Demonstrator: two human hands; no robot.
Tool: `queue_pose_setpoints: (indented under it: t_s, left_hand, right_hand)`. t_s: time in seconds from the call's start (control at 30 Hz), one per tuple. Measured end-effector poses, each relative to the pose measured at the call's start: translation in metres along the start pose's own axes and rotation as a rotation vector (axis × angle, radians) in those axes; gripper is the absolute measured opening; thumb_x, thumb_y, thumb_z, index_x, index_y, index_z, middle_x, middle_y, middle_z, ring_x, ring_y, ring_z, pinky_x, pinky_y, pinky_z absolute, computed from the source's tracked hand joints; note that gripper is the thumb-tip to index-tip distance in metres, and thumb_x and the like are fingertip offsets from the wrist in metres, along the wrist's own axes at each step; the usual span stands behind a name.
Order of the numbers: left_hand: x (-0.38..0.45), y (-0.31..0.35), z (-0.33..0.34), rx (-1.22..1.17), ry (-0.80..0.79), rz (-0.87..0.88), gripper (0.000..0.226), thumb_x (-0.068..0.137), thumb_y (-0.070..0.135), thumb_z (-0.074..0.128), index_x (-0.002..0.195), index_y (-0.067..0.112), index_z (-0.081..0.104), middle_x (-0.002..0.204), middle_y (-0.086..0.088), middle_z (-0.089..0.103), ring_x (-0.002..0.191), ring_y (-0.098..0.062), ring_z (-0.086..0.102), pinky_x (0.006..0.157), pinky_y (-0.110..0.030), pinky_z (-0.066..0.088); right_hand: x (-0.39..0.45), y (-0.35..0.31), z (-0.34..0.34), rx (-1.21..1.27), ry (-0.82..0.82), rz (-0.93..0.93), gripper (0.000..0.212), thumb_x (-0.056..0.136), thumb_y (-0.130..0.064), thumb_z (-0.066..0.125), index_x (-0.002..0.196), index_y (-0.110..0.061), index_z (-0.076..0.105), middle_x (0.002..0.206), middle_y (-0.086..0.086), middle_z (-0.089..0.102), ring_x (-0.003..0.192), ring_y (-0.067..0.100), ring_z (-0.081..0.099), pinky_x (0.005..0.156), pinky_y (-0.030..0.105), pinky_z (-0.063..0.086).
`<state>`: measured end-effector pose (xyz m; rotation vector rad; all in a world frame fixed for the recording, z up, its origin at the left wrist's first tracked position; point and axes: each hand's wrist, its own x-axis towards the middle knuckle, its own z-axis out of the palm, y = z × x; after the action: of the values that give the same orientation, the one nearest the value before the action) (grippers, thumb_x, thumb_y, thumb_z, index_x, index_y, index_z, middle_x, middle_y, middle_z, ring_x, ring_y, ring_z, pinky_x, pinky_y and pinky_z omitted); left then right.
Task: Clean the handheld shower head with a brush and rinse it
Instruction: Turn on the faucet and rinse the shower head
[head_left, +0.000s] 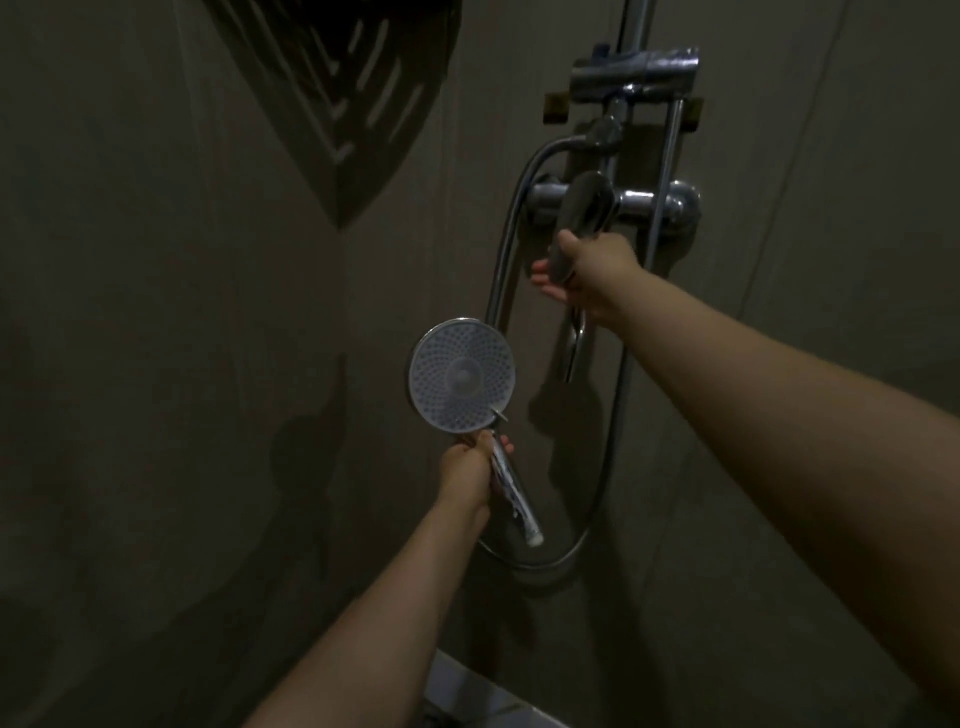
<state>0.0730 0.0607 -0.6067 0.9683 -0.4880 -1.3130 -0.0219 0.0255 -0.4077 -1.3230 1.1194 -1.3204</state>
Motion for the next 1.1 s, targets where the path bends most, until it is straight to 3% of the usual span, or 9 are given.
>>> queue_pose_setpoints:
  t_s: [0.13, 0.3, 0.43, 0.57, 0.67, 0.83, 0.93, 1.0, 1.1]
  left_hand:
    - [0.007, -0.011, 0.008, 0.018, -0.046, -0.025, 0.015, 0.096, 0.007, 0.042, 0.103, 0.002, 0.054, 0.08, -0.006, 0.061, 0.071, -0.012, 0.06, 0.059, -0.02, 0.051]
    - [0.007, -0.01, 0.013, 0.022, -0.098, -0.075, 0.015, 0.094, 0.005, 0.046, 0.086, 0.01, 0.058, 0.08, -0.008, 0.063, 0.075, -0.017, 0.062, 0.069, -0.029, 0.052]
    - [0.006, -0.014, 0.014, 0.039, -0.138, -0.102, 0.009, 0.091, 0.005, 0.051, 0.088, 0.008, 0.06, 0.08, -0.011, 0.064, 0.073, -0.021, 0.063, 0.08, -0.036, 0.052]
    - [0.004, -0.027, 0.016, 0.087, -0.187, -0.175, 0.014, 0.091, 0.011, 0.053, 0.101, 0.003, 0.06, 0.086, -0.012, 0.065, 0.075, -0.02, 0.064, 0.079, -0.033, 0.054]
    - [0.001, -0.031, 0.021, 0.106, -0.192, -0.198, 0.015, 0.092, 0.012, 0.052, 0.103, 0.004, 0.058, 0.088, -0.012, 0.064, 0.074, -0.019, 0.064, 0.063, -0.026, 0.055]
    - [-0.005, -0.03, 0.029, 0.104, -0.219, -0.175, 0.005, 0.092, 0.01, 0.053, 0.09, 0.008, 0.057, 0.084, -0.011, 0.062, 0.073, -0.019, 0.062, 0.065, -0.026, 0.054]
    - [-0.009, -0.03, 0.032, 0.105, -0.214, -0.168, 0.008, 0.092, 0.01, 0.052, 0.085, 0.01, 0.054, 0.081, -0.01, 0.061, 0.07, -0.018, 0.061, 0.057, -0.022, 0.054]
    - [-0.01, -0.032, 0.033, 0.106, -0.209, -0.164, 0.009, 0.093, 0.01, 0.051, 0.084, 0.01, 0.054, 0.08, -0.01, 0.061, 0.068, -0.017, 0.061, 0.052, -0.02, 0.053]
    - [-0.01, -0.034, 0.033, 0.11, -0.206, -0.161, 0.009, 0.092, 0.009, 0.051, 0.084, 0.011, 0.055, 0.08, -0.009, 0.061, 0.069, -0.016, 0.061, 0.063, -0.024, 0.053]
  right_hand:
    - [0.001, -0.002, 0.001, -0.011, 0.022, 0.024, 0.036, 0.097, -0.025, 0.043, 0.124, -0.002, 0.049, 0.083, 0.011, 0.065, 0.068, 0.019, 0.065, 0.045, 0.023, 0.051]
    - [-0.003, -0.004, 0.005, -0.025, 0.038, 0.052, 0.036, 0.099, -0.024, 0.039, 0.121, 0.001, 0.052, 0.115, 0.017, 0.064, 0.075, 0.022, 0.065, 0.057, 0.021, 0.049]
    - [0.001, -0.001, 0.005, -0.024, 0.052, 0.038, 0.028, 0.098, -0.024, 0.041, 0.106, -0.001, 0.054, 0.08, 0.012, 0.063, 0.062, 0.019, 0.061, 0.044, 0.019, 0.05]
    - [0.008, 0.0, 0.004, -0.071, 0.092, 0.046, 0.027, 0.097, -0.027, 0.045, 0.081, -0.006, 0.051, 0.073, 0.01, 0.06, 0.057, 0.017, 0.061, 0.045, 0.019, 0.049]
    - [0.009, -0.001, 0.005, -0.093, 0.083, 0.046, 0.027, 0.097, -0.029, 0.043, 0.087, -0.006, 0.053, 0.074, 0.009, 0.061, 0.058, 0.016, 0.061, 0.042, 0.018, 0.048]
    - [0.004, -0.003, 0.0, -0.105, 0.062, 0.023, 0.028, 0.097, -0.028, 0.043, 0.083, -0.006, 0.052, 0.076, 0.01, 0.061, 0.062, 0.015, 0.061, 0.056, 0.019, 0.05]
    - [0.004, -0.004, 0.001, -0.107, 0.016, 0.064, 0.034, 0.097, -0.032, 0.042, 0.101, -0.002, 0.056, 0.075, 0.007, 0.06, 0.061, 0.014, 0.06, 0.048, 0.016, 0.048]
    - [0.004, -0.004, 0.001, -0.116, 0.005, 0.058, 0.032, 0.097, -0.033, 0.041, 0.092, -0.004, 0.055, 0.074, 0.007, 0.06, 0.061, 0.014, 0.06, 0.044, 0.015, 0.047]
    - [0.003, -0.005, -0.001, -0.106, 0.002, 0.047, 0.028, 0.097, -0.032, 0.042, 0.097, -0.006, 0.052, 0.074, 0.008, 0.061, 0.06, 0.014, 0.061, 0.045, 0.017, 0.048]
